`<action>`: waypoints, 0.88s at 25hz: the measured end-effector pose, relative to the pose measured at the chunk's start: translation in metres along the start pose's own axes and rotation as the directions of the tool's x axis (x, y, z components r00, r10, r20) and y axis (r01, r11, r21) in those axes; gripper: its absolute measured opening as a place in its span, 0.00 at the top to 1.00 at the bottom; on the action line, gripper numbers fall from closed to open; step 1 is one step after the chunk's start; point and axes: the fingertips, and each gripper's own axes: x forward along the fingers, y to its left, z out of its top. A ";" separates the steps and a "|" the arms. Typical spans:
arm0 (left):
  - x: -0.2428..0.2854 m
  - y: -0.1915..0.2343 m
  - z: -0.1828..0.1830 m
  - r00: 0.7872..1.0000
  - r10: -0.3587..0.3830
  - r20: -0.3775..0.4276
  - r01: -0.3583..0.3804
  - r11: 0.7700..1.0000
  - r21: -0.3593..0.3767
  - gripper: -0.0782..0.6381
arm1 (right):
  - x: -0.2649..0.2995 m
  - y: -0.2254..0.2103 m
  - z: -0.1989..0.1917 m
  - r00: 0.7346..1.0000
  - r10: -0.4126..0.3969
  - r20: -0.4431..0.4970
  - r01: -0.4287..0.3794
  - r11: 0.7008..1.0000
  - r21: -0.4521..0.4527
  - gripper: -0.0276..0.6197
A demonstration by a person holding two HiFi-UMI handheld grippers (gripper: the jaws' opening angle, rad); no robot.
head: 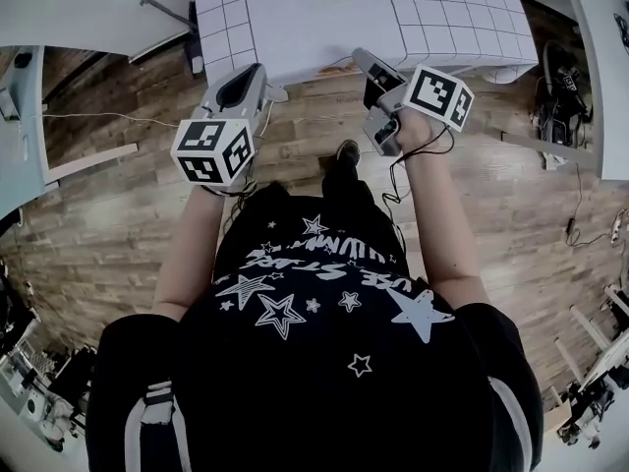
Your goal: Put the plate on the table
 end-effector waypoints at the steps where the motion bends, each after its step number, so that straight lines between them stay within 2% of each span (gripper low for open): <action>1: -0.006 0.005 -0.002 1.000 -0.003 0.001 0.003 1.000 -0.003 0.88 | 0.001 0.005 -0.005 1.000 -0.003 0.009 0.003 1.000 -0.003 0.88; 7: -0.037 0.039 0.005 0.999 -0.024 0.036 0.024 1.000 0.009 0.88 | 0.014 0.040 -0.030 0.998 -0.035 0.055 0.038 0.998 -0.048 0.88; 11: -0.058 0.046 0.004 0.996 -0.056 0.065 0.055 0.998 0.017 0.88 | 0.013 0.065 -0.045 0.995 -0.042 0.091 0.051 0.994 -0.099 0.88; 22: -0.119 0.064 -0.023 0.986 -0.138 0.090 0.136 0.990 0.032 0.88 | 0.001 0.119 -0.116 0.987 -0.052 0.152 0.079 0.982 -0.172 0.90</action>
